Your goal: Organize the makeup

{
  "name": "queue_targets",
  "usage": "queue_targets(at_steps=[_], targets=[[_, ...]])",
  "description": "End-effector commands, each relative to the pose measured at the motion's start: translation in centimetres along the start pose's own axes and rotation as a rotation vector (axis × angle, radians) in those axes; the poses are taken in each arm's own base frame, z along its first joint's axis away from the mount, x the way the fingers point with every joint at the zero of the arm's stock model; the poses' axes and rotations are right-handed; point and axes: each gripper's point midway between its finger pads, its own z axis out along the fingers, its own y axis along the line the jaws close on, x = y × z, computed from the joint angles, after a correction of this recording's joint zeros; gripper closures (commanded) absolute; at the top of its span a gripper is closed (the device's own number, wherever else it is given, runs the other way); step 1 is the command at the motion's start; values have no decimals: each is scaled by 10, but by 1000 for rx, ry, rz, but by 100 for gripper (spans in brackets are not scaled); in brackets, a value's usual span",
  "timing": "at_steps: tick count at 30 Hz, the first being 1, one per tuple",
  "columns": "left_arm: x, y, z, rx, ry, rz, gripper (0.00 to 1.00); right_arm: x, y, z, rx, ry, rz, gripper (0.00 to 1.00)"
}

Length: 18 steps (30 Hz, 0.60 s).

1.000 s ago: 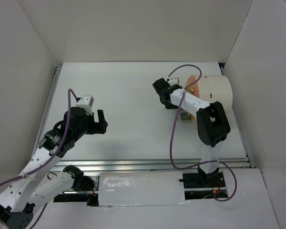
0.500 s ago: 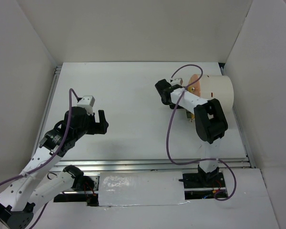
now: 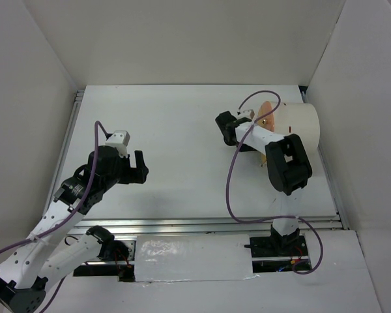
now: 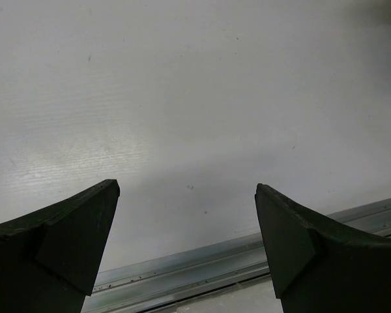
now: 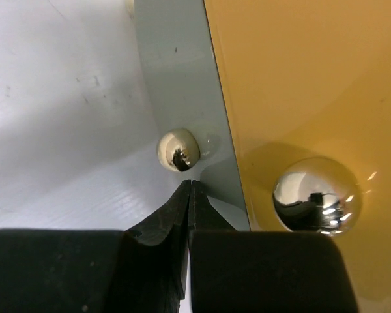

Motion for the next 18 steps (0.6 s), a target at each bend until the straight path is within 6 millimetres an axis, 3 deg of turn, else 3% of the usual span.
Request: queue_targets(at_steps=[1, 10, 11, 14, 16, 18], targets=[[-11, -6, -1, 28, -49, 20, 1, 0, -25, -4, 61, -21, 37, 100], [-10, -6, -2, 25, -47, 24, 1, 3, -27, -11, 32, -18, 43, 100], [-10, -6, -2, 26, -50, 24, 1, 1, -18, -16, -16, -19, 42, 100], [-11, -5, -3, 20, -54, 20, 1, -8, 26, -59, -227, -90, -40, 99], [-13, -2, -4, 4, -60, 14, 1, -16, 54, -110, -377, -169, -78, 95], [-15, 3, -5, -30, -72, -1, 1, -33, 63, -165, -535, -242, -61, 89]])
